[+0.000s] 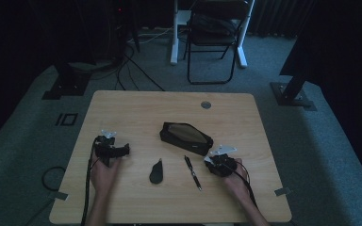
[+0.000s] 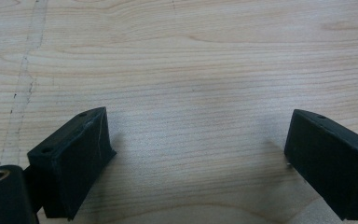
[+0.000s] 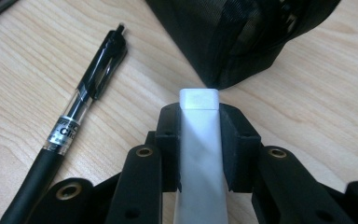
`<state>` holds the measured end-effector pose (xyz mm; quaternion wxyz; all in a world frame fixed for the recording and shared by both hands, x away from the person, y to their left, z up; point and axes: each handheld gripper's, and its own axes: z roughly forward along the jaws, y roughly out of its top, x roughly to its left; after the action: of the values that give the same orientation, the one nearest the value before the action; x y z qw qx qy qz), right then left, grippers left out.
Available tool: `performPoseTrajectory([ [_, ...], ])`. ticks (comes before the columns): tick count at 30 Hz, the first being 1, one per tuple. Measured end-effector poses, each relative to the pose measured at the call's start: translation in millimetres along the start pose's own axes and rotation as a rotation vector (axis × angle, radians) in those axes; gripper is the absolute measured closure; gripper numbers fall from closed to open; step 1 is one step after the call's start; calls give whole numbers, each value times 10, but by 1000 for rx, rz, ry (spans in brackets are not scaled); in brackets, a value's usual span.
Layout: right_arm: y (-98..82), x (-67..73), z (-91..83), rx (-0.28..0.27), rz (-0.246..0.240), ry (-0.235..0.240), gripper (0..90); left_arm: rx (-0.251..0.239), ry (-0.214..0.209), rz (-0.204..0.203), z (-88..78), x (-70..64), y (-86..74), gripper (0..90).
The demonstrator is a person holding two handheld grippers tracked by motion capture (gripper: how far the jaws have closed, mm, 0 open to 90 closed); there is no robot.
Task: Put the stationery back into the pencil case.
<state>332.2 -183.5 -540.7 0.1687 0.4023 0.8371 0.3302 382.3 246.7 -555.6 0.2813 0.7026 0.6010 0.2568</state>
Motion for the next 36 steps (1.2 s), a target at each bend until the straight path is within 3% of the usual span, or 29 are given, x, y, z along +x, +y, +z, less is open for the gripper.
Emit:
performPoseTrajectory([
  [36, 195, 20, -271, -87, -24, -4, 715, 0, 0, 0, 0, 0, 0, 72],
])
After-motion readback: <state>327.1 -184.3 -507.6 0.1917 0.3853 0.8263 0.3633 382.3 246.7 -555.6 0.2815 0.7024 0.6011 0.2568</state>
